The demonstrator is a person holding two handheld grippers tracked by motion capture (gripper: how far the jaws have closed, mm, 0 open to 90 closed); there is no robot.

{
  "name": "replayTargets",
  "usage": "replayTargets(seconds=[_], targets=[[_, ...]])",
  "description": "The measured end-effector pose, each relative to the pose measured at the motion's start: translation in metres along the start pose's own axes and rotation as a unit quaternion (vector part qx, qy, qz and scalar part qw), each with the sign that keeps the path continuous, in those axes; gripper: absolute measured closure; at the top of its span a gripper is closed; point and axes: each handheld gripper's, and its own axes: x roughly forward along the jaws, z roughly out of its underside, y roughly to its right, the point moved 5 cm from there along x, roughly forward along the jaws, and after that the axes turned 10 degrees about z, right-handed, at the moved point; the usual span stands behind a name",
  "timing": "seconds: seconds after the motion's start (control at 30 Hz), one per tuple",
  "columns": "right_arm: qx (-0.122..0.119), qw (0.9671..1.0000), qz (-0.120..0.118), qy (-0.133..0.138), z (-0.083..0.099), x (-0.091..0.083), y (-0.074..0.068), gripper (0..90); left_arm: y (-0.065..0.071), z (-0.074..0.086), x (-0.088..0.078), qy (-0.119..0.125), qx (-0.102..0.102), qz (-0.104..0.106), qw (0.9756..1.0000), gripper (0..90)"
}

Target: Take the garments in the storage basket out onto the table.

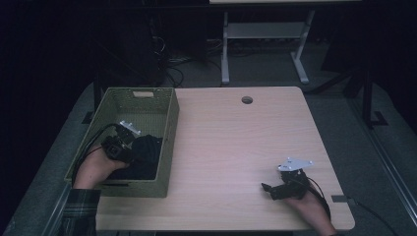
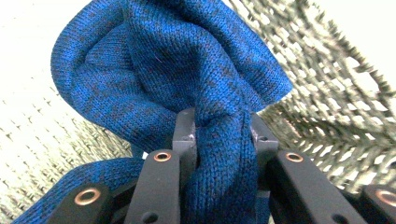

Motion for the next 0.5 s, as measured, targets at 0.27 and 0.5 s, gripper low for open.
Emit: replayTargets(seconds=[0.27, 0.5], targets=[[0.0, 1.0, 0.0, 0.001, 0.0, 0.0, 0.0, 5.4, 0.002, -0.006, -0.018, 0.028, -0.007, 0.0, 0.9996, 71.5], [0.0, 1.0, 0.0, 0.002, 0.0, 0.0, 0.0, 5.4, 0.005, -0.012, -0.034, 0.041, -0.005, -0.005, 0.9991, 72.0]])
